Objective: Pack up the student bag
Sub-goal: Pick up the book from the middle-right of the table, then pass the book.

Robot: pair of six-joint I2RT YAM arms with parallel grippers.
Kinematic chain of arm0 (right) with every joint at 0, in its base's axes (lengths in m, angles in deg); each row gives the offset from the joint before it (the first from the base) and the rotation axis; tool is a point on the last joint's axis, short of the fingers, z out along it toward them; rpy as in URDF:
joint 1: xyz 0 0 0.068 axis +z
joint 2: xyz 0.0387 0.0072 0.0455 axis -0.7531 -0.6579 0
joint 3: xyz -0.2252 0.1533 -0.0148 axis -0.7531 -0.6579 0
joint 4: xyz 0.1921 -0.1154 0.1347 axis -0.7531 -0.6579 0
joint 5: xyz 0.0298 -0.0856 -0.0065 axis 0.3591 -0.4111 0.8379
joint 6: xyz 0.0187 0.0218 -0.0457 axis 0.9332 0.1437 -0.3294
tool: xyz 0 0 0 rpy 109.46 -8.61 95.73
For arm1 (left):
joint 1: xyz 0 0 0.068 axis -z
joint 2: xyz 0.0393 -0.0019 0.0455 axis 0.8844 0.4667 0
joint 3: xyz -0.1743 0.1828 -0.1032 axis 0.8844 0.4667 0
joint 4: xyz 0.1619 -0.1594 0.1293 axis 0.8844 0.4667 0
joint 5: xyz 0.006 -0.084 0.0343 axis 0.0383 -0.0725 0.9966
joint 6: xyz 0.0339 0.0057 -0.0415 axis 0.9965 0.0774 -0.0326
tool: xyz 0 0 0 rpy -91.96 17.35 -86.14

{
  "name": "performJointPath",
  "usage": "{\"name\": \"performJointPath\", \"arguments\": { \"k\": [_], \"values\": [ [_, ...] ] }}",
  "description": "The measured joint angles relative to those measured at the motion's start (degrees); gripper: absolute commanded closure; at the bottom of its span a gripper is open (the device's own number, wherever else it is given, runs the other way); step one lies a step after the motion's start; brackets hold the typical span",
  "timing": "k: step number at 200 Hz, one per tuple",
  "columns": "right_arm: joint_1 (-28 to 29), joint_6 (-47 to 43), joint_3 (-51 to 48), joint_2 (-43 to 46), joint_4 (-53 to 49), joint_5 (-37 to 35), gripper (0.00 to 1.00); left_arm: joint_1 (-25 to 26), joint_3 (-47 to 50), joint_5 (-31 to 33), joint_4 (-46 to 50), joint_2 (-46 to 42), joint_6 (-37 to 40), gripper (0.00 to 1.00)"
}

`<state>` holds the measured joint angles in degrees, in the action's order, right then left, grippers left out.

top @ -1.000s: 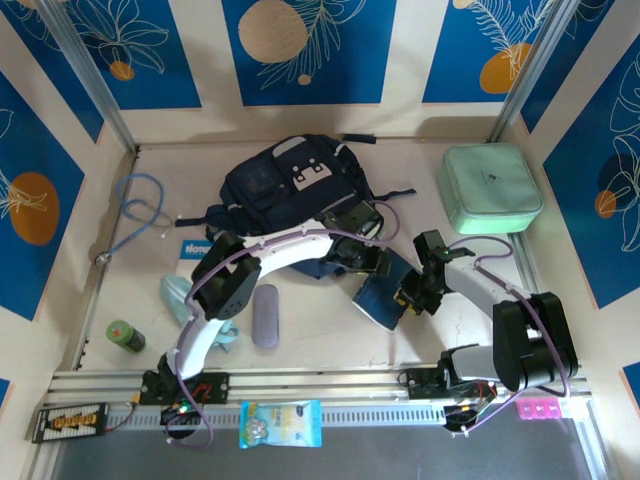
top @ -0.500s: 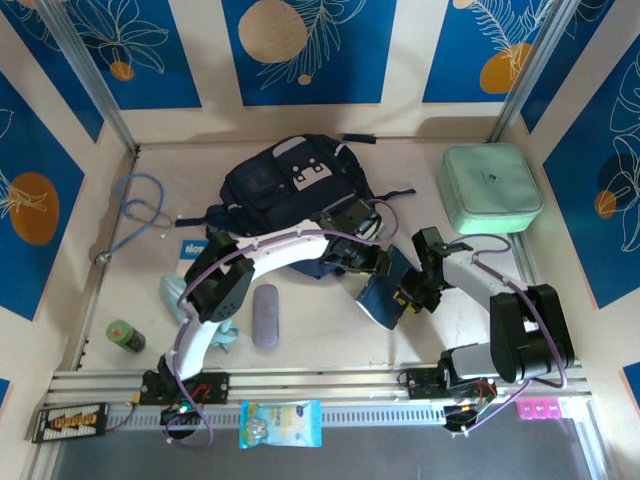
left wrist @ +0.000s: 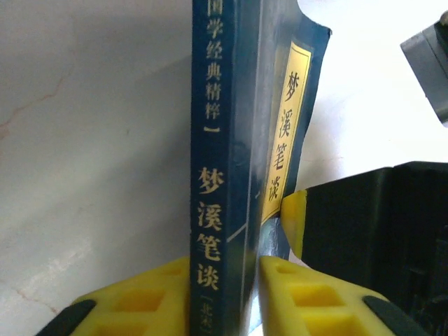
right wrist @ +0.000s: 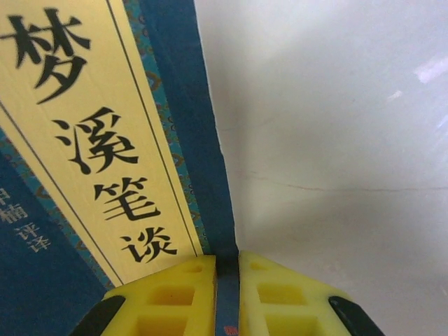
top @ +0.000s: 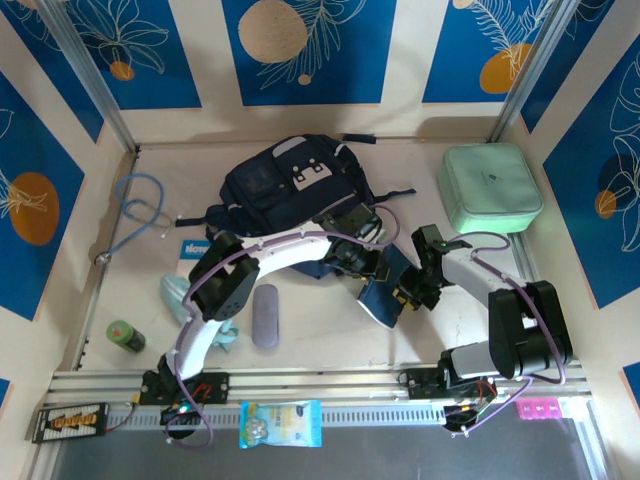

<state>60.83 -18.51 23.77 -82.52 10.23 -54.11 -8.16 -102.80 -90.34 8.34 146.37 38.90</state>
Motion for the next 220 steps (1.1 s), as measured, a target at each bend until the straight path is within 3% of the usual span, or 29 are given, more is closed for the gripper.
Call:
{"name": "performJointPath", "arguments": {
  "k": [39,109,170,220],
  "values": [
    [-0.5,-0.2,-0.1,1.4,1.1,-2.2,0.72,0.0,-0.3,1.2,0.1,-1.0,1.2,1.00],
    [-0.9,-3.5,1.7,8.2,4.8,-5.1,0.47,-4.8,0.6,5.6,1.2,-13.2,2.8,1.00],
    [-2.6,-2.4,0.7,16.0,19.2,8.7,0.32,-14.7,7.3,9.5,-4.6,-21.8,-1.0,1.00],
    [0.1,8.9,-2.0,16.6,41.1,20.5,0.17,-19.0,15.2,10.2,-17.7,-26.4,-11.5,1.00]
  ]
}}
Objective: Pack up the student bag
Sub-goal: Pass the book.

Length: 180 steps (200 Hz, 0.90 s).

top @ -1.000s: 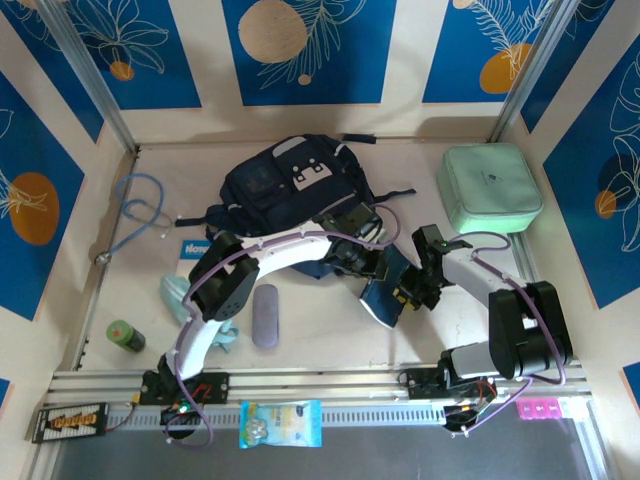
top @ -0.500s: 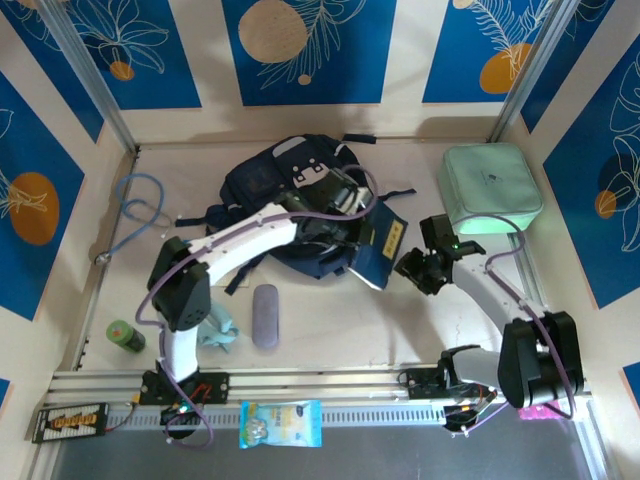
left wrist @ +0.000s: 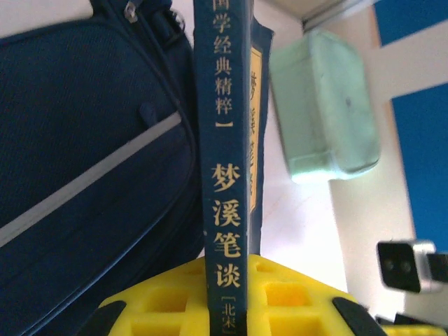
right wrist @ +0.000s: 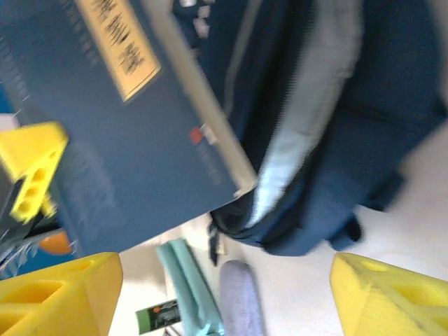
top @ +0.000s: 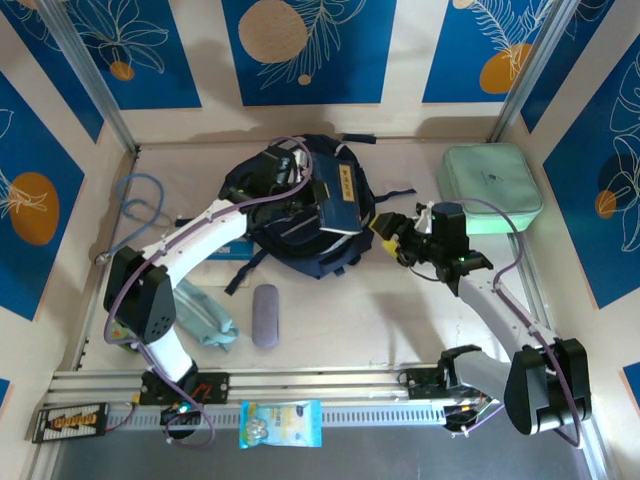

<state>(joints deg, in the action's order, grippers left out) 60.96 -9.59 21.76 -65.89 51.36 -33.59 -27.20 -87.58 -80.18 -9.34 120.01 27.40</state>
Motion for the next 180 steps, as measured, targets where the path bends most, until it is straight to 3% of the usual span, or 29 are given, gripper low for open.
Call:
{"name": "performJointPath", "arguments": {
  "k": [42,78,119,180],
  "values": [
    [2.0,13.5,-1.1,-1.3,17.5,1.1,0.12,0.0,0.0,0.9,-10.2,-0.5,-7.3,1.00],
    [3.0,24.4,-1.1,-7.9,32.9,-0.1,0.12,0.0,1.2,3.3,-17.4,-0.9,-13.1,1.00],
    [4.8,31.8,1.3,-15.0,42.8,-1.5,0.13,0.0,5.5,6.7,-24.2,-2.0,-21.2,1.00],
    [6.7,37.4,5.2,-21.9,53.5,-2.9,0.35,0.0,7.7,8.8,-29.9,-3.4,-26.7,1.00]
  ]
}}
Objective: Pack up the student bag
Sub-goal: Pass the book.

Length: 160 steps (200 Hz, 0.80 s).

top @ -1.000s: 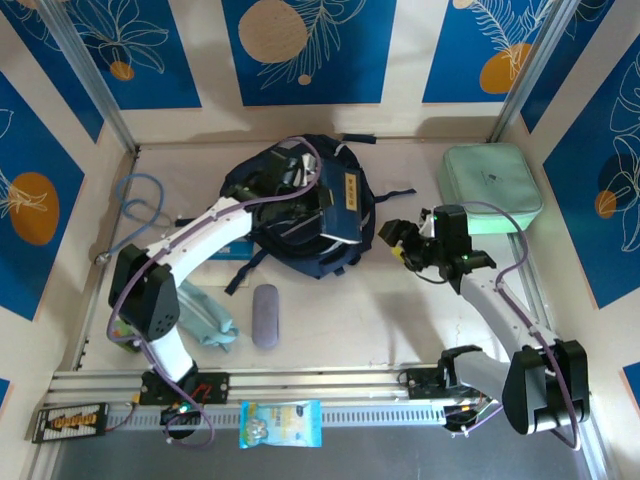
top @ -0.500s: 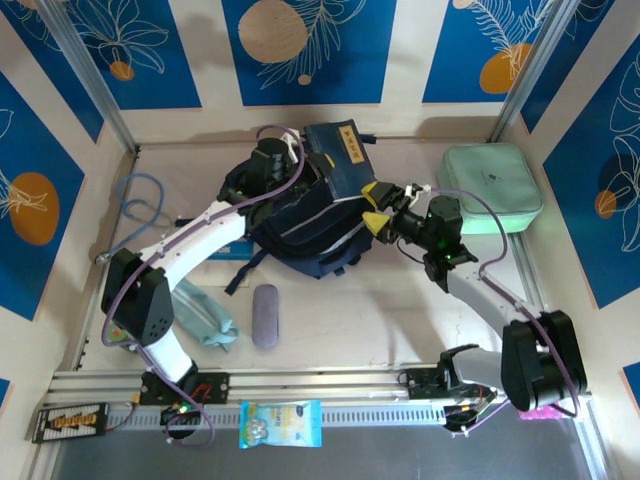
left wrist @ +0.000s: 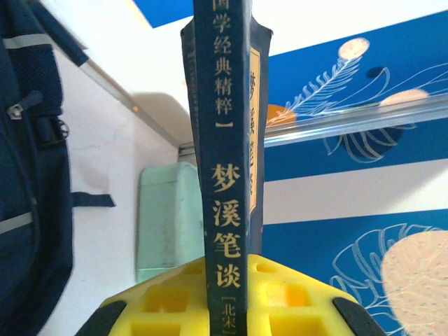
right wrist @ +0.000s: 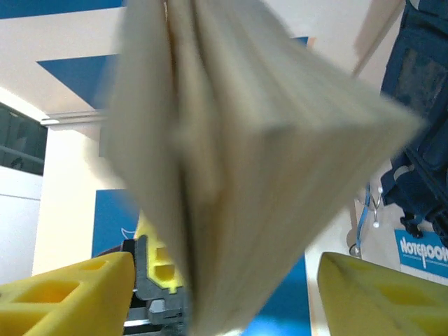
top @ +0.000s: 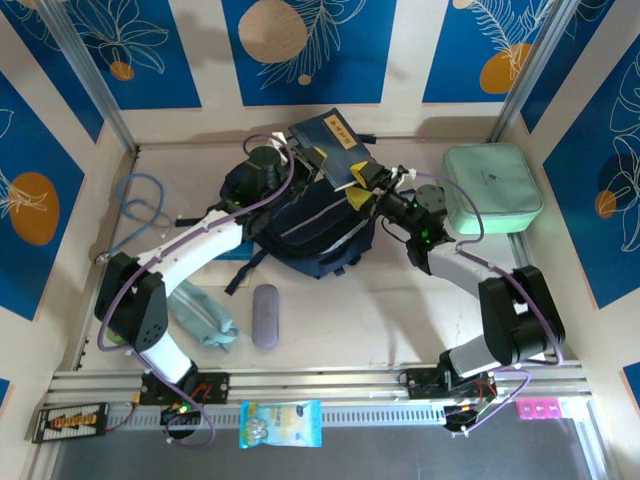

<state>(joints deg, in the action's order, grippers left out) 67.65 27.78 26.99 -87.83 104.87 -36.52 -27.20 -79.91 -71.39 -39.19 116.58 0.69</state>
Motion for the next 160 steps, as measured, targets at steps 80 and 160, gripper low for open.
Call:
{"name": "performJointPath", "arguments": {
  "k": [80,160],
  "values": [
    [1.9,5.8,0.2,-6.4,11.5,-4.0,0.62,0.0,1.9,1.6,-3.1,-0.2,-1.7,1.00],
    [1.8,3.8,-0.3,-5.1,7.6,-4.2,0.96,-1.0,7.7,1.7,0.6,-5.2,1.2,0.37]
  ]
}}
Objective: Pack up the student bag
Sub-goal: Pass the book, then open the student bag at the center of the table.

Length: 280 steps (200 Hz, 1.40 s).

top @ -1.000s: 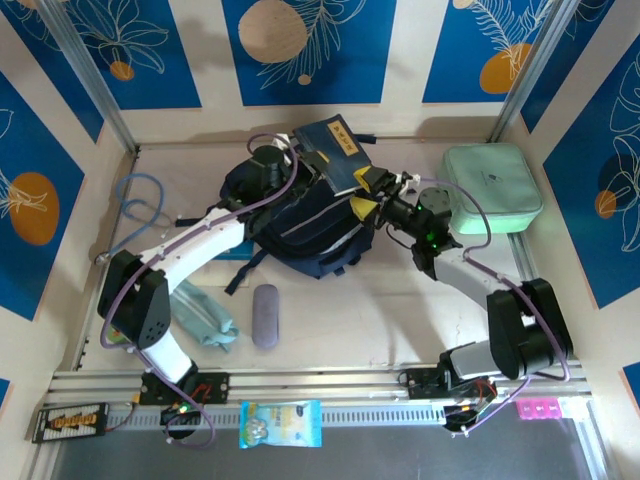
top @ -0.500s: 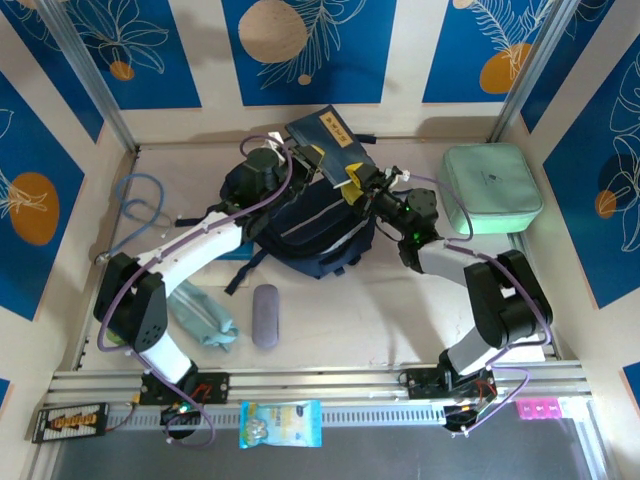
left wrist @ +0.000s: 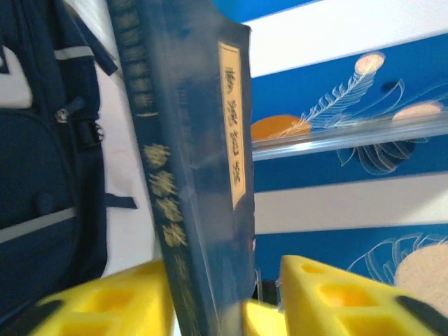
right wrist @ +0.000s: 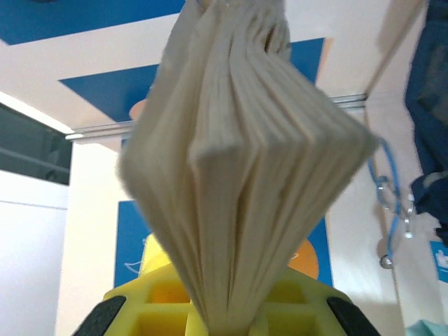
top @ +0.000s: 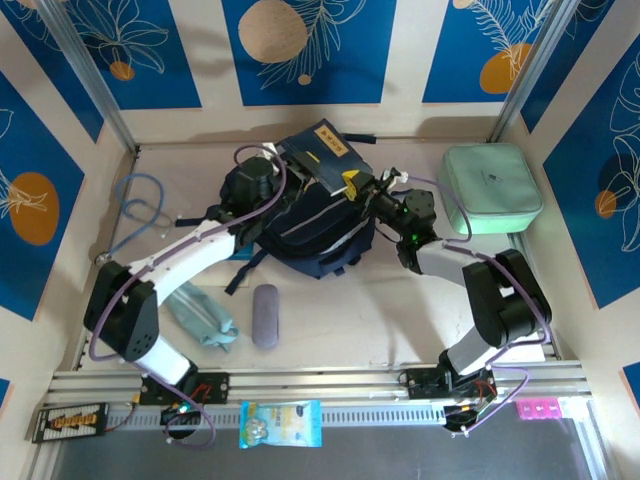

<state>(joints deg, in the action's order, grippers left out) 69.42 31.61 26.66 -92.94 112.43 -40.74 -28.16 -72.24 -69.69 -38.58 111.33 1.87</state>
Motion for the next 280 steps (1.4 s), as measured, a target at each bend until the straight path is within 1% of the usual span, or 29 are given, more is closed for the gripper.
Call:
{"name": "performJointPath", "arguments": {
  "k": [8,12,33,41,55,67,87,117,143,170,188,218,226,263,280],
  "values": [
    [-0.4,-1.5,-0.5,1.2,-2.3,-0.1,0.97,-0.2,1.0,-0.4,1.6,-1.6,1.7,0.31],
    [-0.6,-2.2,-0.8,2.0,-3.7,-0.1,0.98,-0.3,1.4,-0.7,2.5,-2.3,2.0,0.25],
    [-2.1,-7.1,-1.7,7.1,-10.8,-0.1,0.99,-0.7,2.3,-1.5,9.1,-5.1,8.0,0.13],
    [-2.7,-9.3,-1.8,9.4,-13.7,-0.2,0.99,-0.9,2.6,-1.7,12.0,-5.8,11.3,0.10],
    [-3.8,-13.7,-1.8,13.9,-19.4,-0.2,0.99,-0.9,2.9,-1.9,16.4,-6.3,16.6,0.00],
    [-4.6,-17.6,-1.8,18.2,-25.1,-0.4,0.99,-1.0,2.9,-2.1,20.3,-6.3,21.4,0.00],
    [-6.1,-23.8,-1.8,25.0,-34.8,-1.7,0.99,-1.0,2.5,-3.1,26.2,-5.8,31.5,0.00],
    [-8.1,-30.6,-1.9,33.2,-46.8,-4.3,0.99,-0.9,-4.2,-5.3,36.0,0.3,46.7,0.00],
    [-10.8,-33.9,-1.9,37.3,-55.1,-4.7,0.99,0.0,-9.6,-5.2,41.7,6.0,57.6,0.00],
    [-13.4,-36.0,-2.1,38.6,-60.9,-4.7,0.99,1.8,-14.1,-3.3,45.7,10.8,66.8,0.02],
    [-15.0,-37.0,-2.7,39.1,-63.6,-4.7,0.99,3.5,-17.5,-1.6,47.5,14.0,71.5,0.07],
    [-16.9,-38.6,-3.1,39.4,-66.4,-4.7,0.99,5.4,-22.8,1.1,49.8,19.5,77.0,0.21],
    [-17.3,-38.8,-3.2,39.4,-66.8,-4.7,0.99,5.6,-24.6,1.9,50.6,21.4,78.7,0.23],
    [-19.1,-39.4,-3.5,39.4,-67.7,-4.6,0.99,5.9,-30.9,4.8,54.8,28.3,82.2,0.30],
    [-19.7,-39.4,-3.5,39.4,-67.8,-4.6,0.99,5.9,-33.6,6.1,56.8,30.6,83.3,0.36]
  ]
}}
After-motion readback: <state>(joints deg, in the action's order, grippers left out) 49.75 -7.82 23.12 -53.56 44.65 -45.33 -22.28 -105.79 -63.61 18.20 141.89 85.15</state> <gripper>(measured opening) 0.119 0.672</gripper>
